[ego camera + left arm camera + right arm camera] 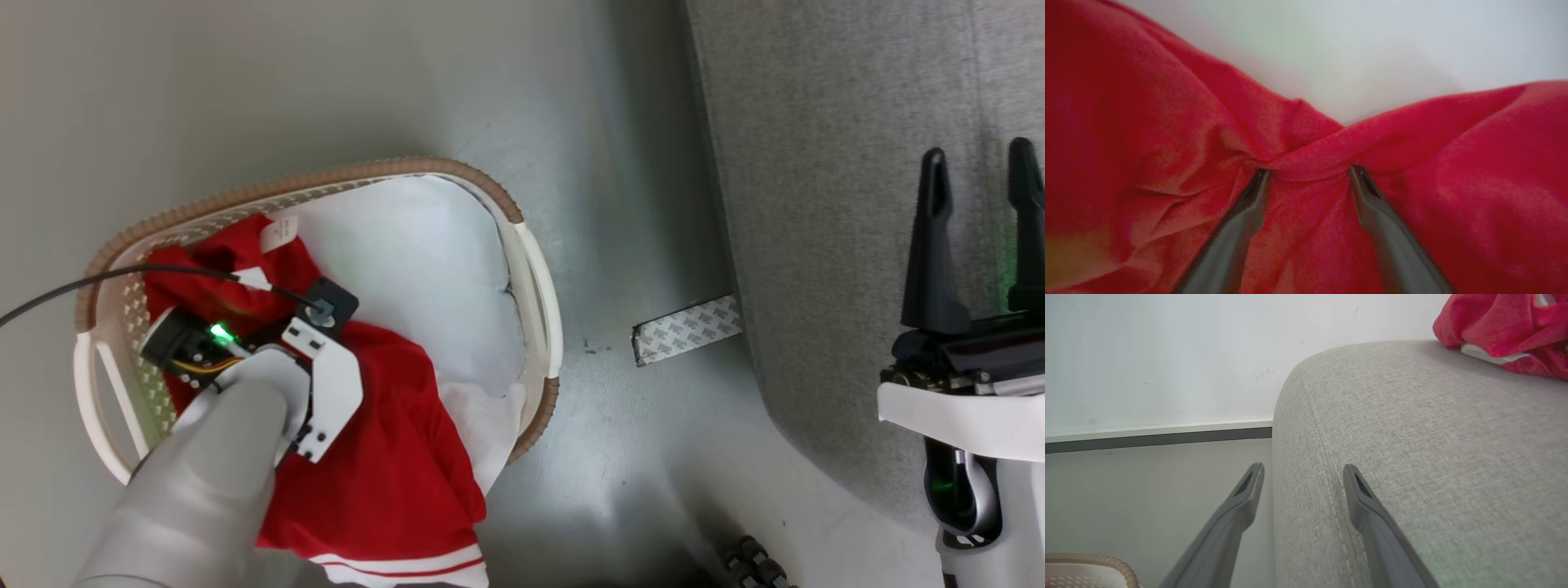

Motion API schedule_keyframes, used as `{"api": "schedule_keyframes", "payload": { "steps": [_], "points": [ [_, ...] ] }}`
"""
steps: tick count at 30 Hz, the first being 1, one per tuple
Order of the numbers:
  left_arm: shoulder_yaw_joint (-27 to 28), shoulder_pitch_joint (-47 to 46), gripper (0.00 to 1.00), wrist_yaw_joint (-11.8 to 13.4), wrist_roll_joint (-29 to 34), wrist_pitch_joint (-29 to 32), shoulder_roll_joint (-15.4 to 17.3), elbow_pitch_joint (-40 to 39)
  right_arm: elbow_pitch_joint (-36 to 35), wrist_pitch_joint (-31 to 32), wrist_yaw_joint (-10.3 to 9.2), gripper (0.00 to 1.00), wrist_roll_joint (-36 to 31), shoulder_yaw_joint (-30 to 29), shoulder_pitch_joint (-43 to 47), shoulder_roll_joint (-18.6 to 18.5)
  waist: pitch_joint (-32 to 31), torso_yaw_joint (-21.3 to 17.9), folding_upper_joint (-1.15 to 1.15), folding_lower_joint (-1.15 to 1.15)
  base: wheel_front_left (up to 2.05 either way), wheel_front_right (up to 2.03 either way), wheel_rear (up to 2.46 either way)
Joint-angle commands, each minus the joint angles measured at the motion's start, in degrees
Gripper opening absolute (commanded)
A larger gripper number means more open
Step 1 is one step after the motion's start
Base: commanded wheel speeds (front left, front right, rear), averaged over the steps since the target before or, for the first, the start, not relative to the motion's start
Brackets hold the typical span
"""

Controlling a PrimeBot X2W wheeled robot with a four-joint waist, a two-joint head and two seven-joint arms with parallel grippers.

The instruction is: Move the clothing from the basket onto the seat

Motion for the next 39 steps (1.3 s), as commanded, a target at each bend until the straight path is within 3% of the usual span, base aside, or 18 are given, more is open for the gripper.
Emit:
{"api": "schedule_keyframes", "payload": {
  "steps": [1,2,11,22,30,39],
  "points": [
    [-0.27,-0.34,0.85,0.44,0.93,-0.4,-0.67,0.47,0.59,0.11,-0.12,1.0,0.69,-0.1,1.23,0.15,0.42,0.25,0.0,0.0,0.0,0.0,0.0],
    [-0.53,-0.69,0.0,0.47,0.99,-0.83,-1.1,0.59,0.57,0.12,-0.12,1.0,0.83,-0.35,1.42,0.2,0.59,0.41,0.0,0.0,0.0,0.0,0.0],
    [1.08,0.33,0.0,1.5,-3.44,-8.33,-5.17,1.96,2.18,0.1,-0.12,1.0,1.05,-2.3,2.19,0.14,-4.05,2.78,0.0,0.0,0.0,0.0,0.0],
    [2.52,7.44,0.0,0.52,-9.87,-18.49,-9.5,-1.59,6.97,0.08,-0.12,1.0,0.85,-4.9,4.52,0.07,-21.2,8.0,0.0,0.0,0.0,0.0,0.0],
    [1.06,16.45,0.0,0.0,-14.9,-20.31,-10.12,-10.11,12.02,0.07,-0.12,1.0,-0.73,-7.13,12.03,0.01,-37.41,12.42,0.0,0.0,0.0,0.0,0.0],
    [1.7,27.52,0.0,3.32,-18.12,-16.54,-8.39,-28.6,15.47,0.08,-0.13,1.0,-3.55,-7.0,20.05,0.04,-50.38,15.19,0.0,0.0,0.0,0.0,0.0]
  ]
}}
